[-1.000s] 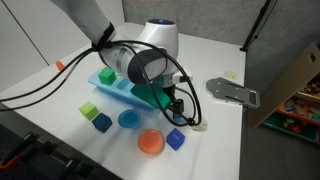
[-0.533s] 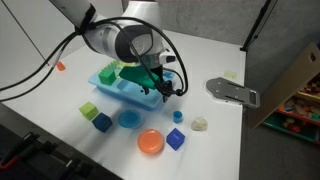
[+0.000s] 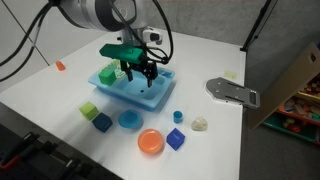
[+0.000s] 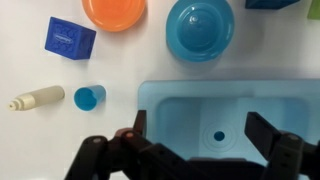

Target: Pick up the blue block from the sink and put it on the table

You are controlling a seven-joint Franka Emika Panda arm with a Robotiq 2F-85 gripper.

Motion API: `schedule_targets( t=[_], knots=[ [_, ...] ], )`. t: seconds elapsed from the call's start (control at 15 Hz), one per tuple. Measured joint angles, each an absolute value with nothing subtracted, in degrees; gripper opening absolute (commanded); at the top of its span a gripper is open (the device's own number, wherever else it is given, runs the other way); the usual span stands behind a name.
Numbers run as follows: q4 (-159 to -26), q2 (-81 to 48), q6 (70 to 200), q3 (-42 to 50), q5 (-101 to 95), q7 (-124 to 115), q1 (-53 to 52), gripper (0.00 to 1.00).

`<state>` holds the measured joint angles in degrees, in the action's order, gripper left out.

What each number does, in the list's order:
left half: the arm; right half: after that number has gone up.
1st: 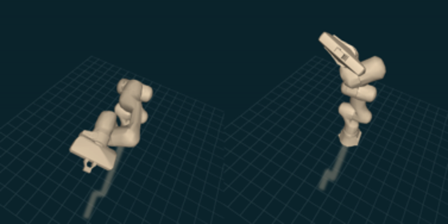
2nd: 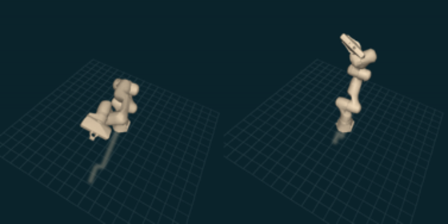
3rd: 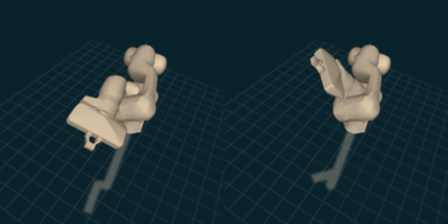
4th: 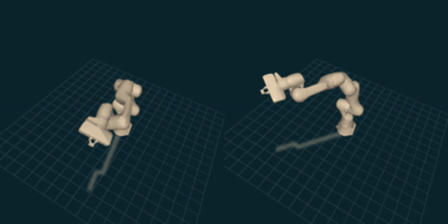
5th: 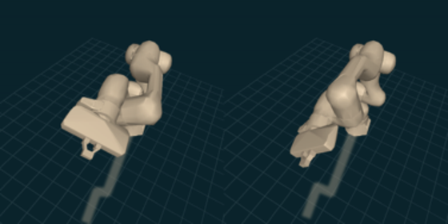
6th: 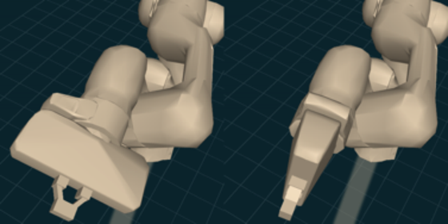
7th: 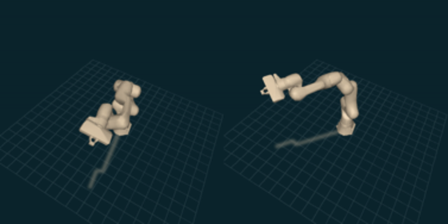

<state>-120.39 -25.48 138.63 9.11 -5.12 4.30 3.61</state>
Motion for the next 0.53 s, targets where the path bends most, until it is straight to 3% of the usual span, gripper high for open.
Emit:
schedule_targets(
  t=[0.53],
  knots=[
    [-120.4, -18.4, 125.2, 3.7, -5.0, 3.5, 1.6, 1.00]
  ],
)
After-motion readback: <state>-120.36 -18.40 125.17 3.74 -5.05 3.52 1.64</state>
